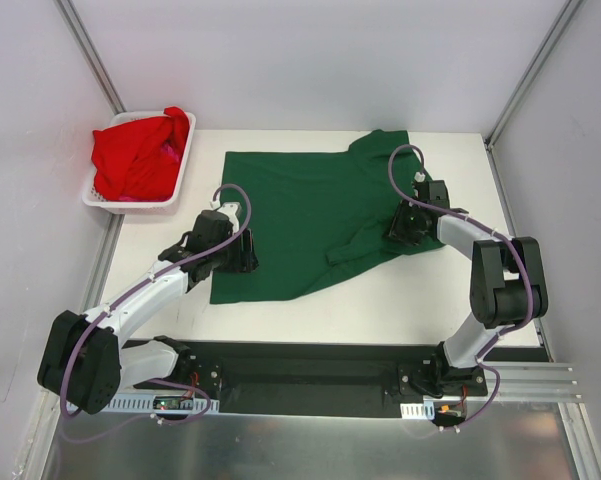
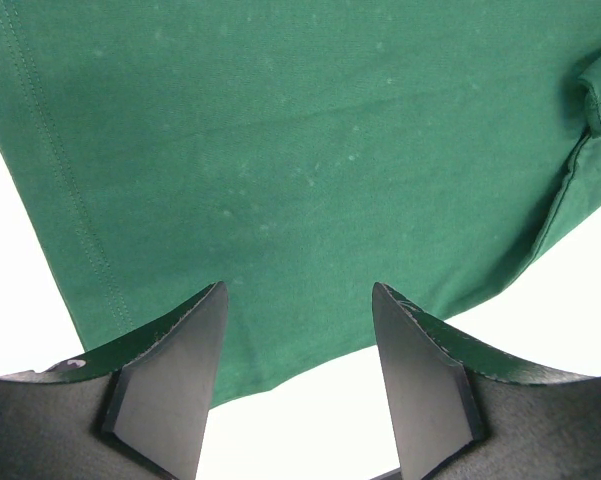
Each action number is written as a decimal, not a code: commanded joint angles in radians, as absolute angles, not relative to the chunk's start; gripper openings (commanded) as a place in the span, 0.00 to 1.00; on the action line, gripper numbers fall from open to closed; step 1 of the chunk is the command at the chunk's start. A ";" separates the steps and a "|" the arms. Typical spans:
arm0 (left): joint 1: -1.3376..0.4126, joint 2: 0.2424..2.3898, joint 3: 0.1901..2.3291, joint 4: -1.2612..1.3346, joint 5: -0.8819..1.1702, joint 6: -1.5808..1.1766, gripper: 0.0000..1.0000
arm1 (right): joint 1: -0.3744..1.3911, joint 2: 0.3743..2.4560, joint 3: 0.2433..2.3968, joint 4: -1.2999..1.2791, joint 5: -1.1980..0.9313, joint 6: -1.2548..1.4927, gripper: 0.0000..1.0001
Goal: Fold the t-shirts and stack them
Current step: Fold the tshirt
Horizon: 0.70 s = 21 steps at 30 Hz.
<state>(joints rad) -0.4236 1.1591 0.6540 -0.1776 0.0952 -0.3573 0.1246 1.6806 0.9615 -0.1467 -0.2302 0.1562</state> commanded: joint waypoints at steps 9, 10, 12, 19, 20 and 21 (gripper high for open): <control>-0.414 1.141 0.681 -0.181 0.080 -0.362 0.59 | 0.118 1.697 0.983 -0.172 -0.221 0.152 0.35; -0.414 1.143 0.683 -0.181 0.081 -0.362 0.59 | 0.118 1.697 0.980 -0.172 -0.221 0.149 0.35; -0.414 1.143 0.684 -0.179 0.083 -0.362 0.60 | 0.118 1.698 0.977 -0.172 -0.222 0.147 0.35; -0.414 1.141 0.684 -0.181 0.081 -0.360 0.60 | 0.118 1.704 0.974 -0.172 -0.230 0.149 0.35; -0.414 1.143 0.687 -0.179 0.081 -0.360 0.60 | 0.118 1.706 0.974 -0.169 -0.233 0.150 0.35; -0.414 1.143 0.687 -0.181 0.081 -0.359 0.60 | 0.118 1.707 0.976 -0.164 -0.242 0.150 0.34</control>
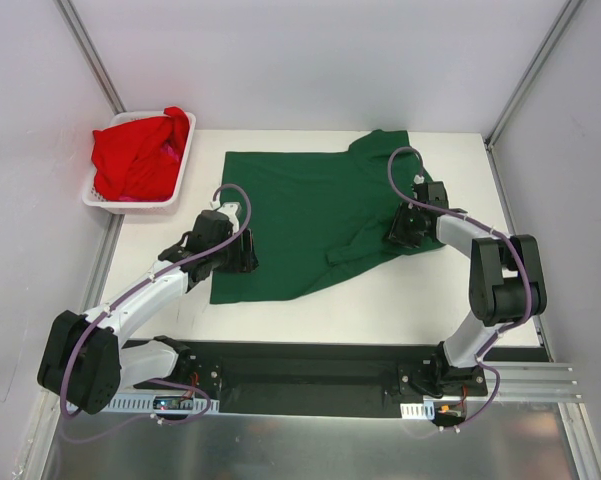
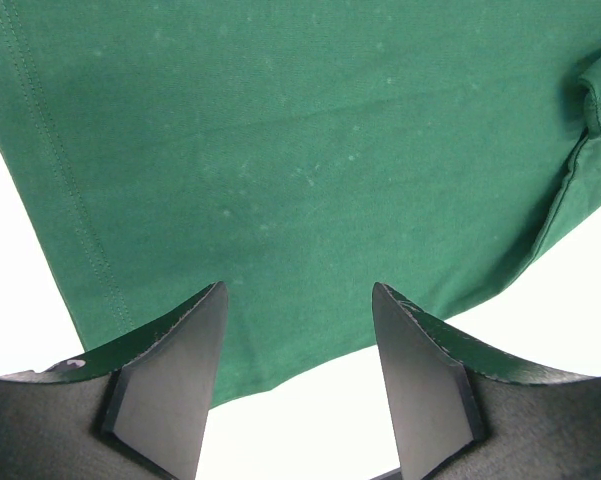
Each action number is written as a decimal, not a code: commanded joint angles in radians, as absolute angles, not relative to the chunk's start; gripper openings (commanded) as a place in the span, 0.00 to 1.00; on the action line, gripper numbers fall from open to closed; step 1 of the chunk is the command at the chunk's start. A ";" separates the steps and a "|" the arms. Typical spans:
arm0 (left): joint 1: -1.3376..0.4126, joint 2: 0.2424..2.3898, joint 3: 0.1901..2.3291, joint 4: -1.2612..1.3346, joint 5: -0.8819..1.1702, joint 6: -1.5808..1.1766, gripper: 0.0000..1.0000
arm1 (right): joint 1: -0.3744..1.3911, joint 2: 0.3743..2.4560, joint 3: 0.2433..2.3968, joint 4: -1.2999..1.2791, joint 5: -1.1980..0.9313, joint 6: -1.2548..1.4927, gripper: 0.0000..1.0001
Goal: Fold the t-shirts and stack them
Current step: Fold the tshirt
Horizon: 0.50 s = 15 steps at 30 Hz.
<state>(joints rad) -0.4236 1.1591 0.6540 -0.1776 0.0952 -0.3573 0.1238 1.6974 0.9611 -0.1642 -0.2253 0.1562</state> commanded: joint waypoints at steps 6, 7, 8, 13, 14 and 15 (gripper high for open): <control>-0.414 1.147 0.692 -0.181 0.081 -0.359 0.59 | 0.118 1.712 0.977 -0.158 -0.267 0.156 0.06; -0.414 1.147 0.692 -0.181 0.083 -0.360 0.60 | 0.118 1.712 0.977 -0.158 -0.265 0.153 0.01; -0.414 1.147 0.693 -0.181 0.083 -0.359 0.59 | 0.118 1.710 0.976 -0.158 -0.265 0.153 0.01; -0.414 1.138 0.686 -0.181 0.089 -0.364 0.59 | 0.118 1.684 0.973 -0.161 -0.264 0.152 0.01; -0.414 1.129 0.684 -0.189 0.090 -0.364 0.60 | 0.117 1.674 0.971 -0.164 -0.261 0.150 0.01; -0.414 1.123 0.681 -0.195 0.092 -0.368 0.60 | 0.118 1.654 0.971 -0.172 -0.258 0.152 0.01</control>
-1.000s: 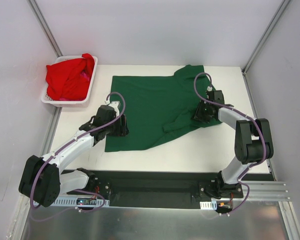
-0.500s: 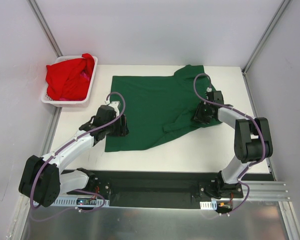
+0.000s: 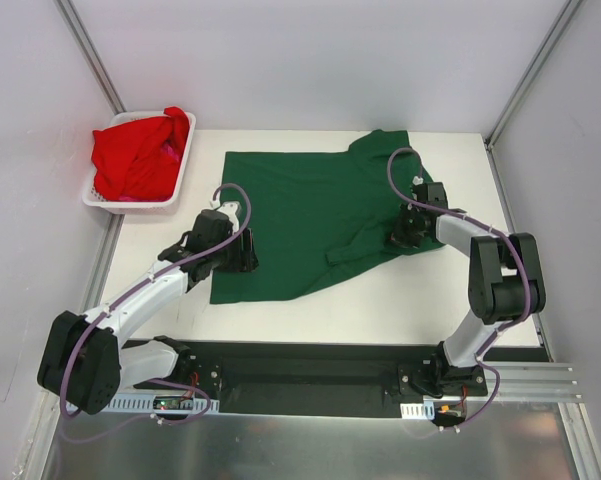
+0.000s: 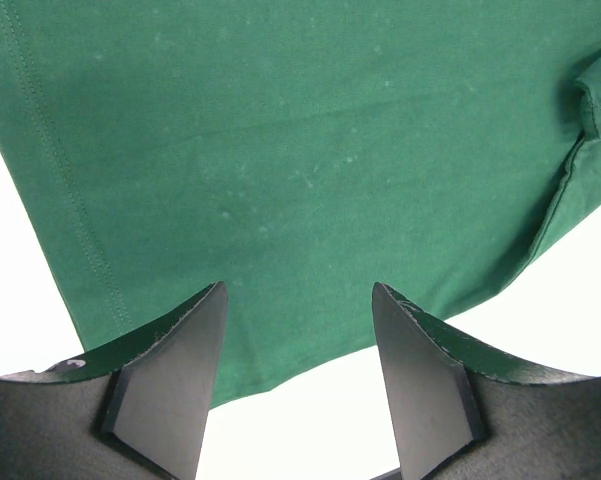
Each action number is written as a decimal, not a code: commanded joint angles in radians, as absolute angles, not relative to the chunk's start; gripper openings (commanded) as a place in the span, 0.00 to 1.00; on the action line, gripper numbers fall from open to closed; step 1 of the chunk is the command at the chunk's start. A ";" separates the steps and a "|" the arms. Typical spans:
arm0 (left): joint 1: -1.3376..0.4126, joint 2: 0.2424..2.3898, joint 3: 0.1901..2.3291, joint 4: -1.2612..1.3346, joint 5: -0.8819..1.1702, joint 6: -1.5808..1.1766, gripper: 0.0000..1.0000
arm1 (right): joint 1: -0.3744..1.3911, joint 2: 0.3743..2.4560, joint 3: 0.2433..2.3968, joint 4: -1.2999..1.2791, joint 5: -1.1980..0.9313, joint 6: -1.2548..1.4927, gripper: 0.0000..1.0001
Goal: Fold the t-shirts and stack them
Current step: Fold the tshirt
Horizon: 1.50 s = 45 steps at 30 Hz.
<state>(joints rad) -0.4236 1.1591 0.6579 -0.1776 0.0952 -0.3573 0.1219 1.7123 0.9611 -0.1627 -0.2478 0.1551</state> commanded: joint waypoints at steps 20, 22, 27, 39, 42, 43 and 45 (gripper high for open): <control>-0.362 0.948 0.592 -0.512 -0.040 -0.549 0.62 | 0.118 1.572 1.002 -0.201 -0.302 0.167 0.01; -0.325 0.931 0.581 -0.526 -0.031 -0.545 0.62 | 0.118 1.569 1.002 -0.198 -0.311 0.170 0.01; -0.216 0.887 0.548 -0.531 -0.002 -0.577 0.61 | 0.118 1.565 0.996 -0.179 -0.339 0.190 0.01; -0.207 0.793 0.338 -0.442 0.115 -0.735 0.61 | 0.118 1.557 1.000 -0.160 -0.370 0.213 0.01; -0.207 0.770 0.341 -0.443 0.074 -0.742 0.61 | 0.120 1.554 1.002 -0.158 -0.371 0.213 0.01; -0.207 0.772 0.342 -0.445 0.063 -0.742 0.61 | 0.120 1.552 1.000 -0.158 -0.371 0.213 0.01; -0.207 0.776 0.348 -0.442 0.040 -0.747 0.60 | 0.120 1.552 1.000 -0.160 -0.373 0.213 0.01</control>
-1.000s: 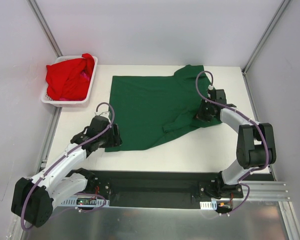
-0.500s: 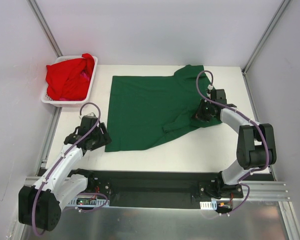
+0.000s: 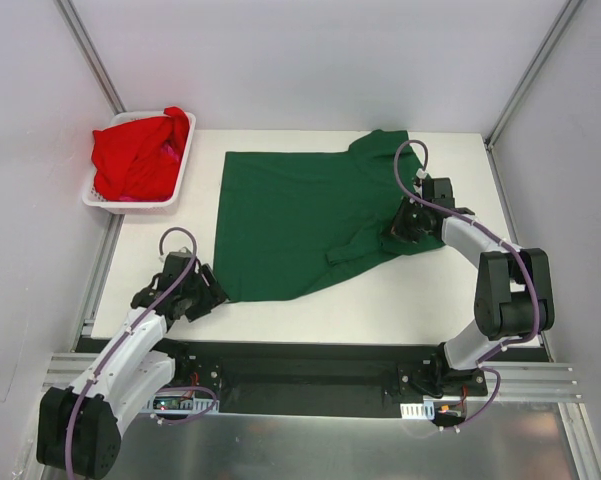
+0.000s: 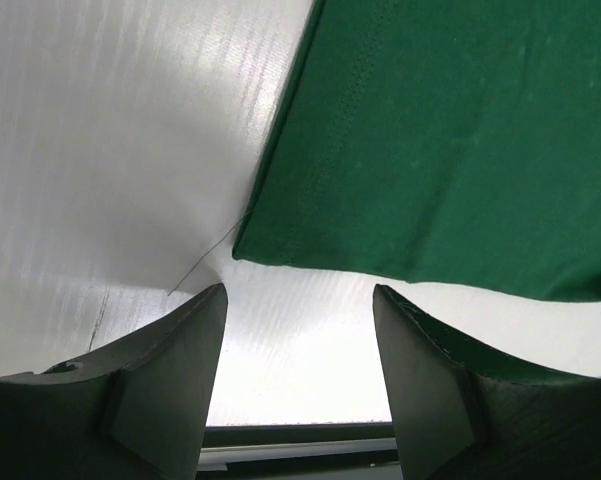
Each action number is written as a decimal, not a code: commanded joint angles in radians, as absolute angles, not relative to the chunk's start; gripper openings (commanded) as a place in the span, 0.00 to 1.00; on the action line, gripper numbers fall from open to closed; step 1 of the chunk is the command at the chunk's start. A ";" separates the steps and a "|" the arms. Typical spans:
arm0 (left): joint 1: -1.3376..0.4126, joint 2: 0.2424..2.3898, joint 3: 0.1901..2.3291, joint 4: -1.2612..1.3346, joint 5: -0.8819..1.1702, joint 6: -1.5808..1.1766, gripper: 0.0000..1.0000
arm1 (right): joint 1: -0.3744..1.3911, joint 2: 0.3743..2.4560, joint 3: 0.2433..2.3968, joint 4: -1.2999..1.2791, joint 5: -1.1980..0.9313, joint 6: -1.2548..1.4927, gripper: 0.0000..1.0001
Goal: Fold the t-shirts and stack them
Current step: Fold the tshirt
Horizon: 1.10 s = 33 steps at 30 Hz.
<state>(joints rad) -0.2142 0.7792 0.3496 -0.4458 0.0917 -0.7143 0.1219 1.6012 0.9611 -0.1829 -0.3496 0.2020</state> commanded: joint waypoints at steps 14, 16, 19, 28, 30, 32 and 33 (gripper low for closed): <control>-0.207 0.839 0.396 -0.426 -0.098 -0.726 0.59 | 0.120 1.560 1.009 -0.161 -0.380 0.212 0.01; -0.207 0.845 0.396 -0.407 -0.100 -0.715 0.59 | 0.120 1.560 1.008 -0.161 -0.380 0.212 0.01; -0.207 0.879 0.385 -0.365 -0.069 -0.715 0.59 | 0.120 1.563 1.008 -0.160 -0.382 0.213 0.01; -0.207 0.905 0.344 -0.284 0.034 -0.729 0.56 | 0.120 1.562 1.008 -0.164 -0.379 0.212 0.01; -0.207 0.902 0.344 -0.284 0.049 -0.726 0.55 | 0.118 1.562 1.009 -0.163 -0.379 0.215 0.01; -0.207 0.897 0.339 -0.288 0.067 -0.727 0.55 | 0.120 1.565 1.011 -0.163 -0.379 0.216 0.01; -0.207 0.891 0.337 -0.291 0.072 -0.727 0.54 | 0.120 1.565 1.011 -0.163 -0.379 0.215 0.01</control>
<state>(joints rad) -0.2138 0.9012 0.3599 -0.2756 0.0174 -0.7361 0.1219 1.5959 0.9722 -0.1799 -0.3576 0.2062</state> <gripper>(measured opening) 0.551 0.015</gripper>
